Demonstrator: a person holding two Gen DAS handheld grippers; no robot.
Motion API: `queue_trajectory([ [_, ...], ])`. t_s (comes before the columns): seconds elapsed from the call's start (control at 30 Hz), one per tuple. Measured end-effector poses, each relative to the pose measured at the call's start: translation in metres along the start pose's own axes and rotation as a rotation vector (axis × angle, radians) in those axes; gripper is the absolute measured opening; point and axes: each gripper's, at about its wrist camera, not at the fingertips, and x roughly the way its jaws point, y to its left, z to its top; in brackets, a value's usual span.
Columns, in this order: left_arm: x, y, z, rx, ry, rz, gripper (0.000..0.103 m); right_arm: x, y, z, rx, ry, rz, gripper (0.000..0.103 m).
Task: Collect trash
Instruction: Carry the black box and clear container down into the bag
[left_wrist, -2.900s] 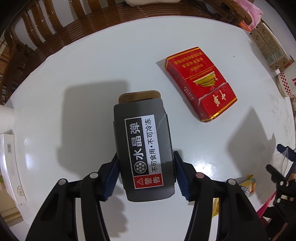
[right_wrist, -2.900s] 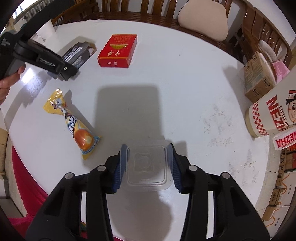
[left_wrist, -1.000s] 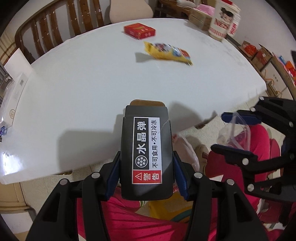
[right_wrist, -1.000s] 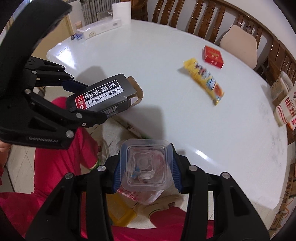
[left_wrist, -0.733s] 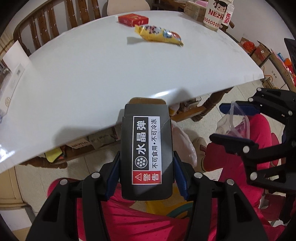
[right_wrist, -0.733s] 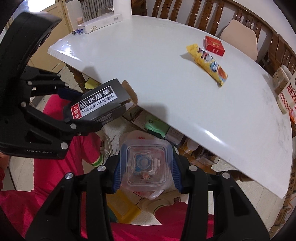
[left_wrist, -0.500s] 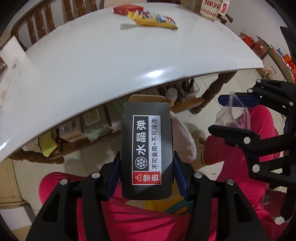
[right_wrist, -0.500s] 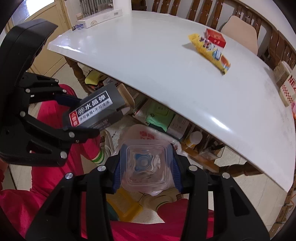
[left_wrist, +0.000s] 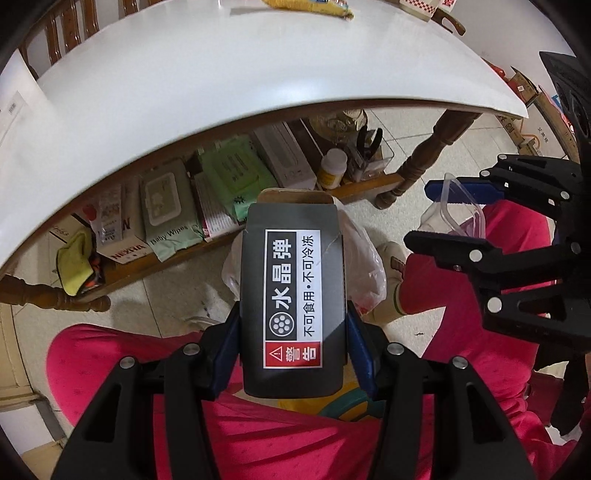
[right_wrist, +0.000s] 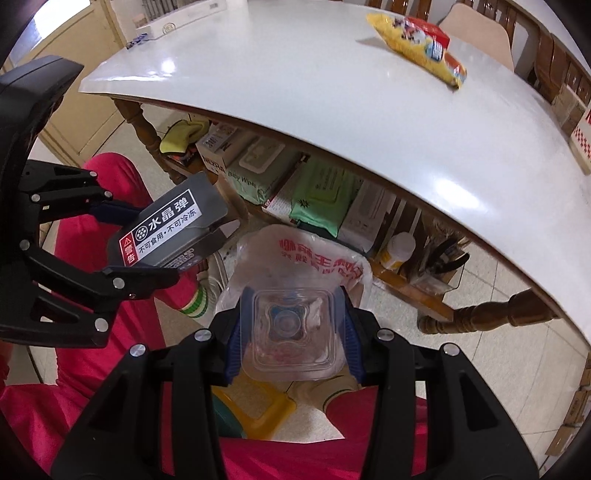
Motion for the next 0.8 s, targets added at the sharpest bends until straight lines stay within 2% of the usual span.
queue_trajectory([
  [0.23, 0.035, -0.001, -0.002, 0.002, 0.051, 0.003, 0.051, 0.028, -0.002, -0.006, 0.017, 0.037, -0.009, 0.044],
  [0.37, 0.061, -0.002, -0.004, 0.0, 0.089, -0.005, 0.051, 0.049, -0.005, -0.011, 0.047, 0.068, 0.014, 0.044],
  [0.8, 0.142, 0.006, 0.005, -0.031, 0.235, -0.015, 0.051, 0.127, -0.022, -0.017, 0.095, 0.167, -0.037, 0.044],
])
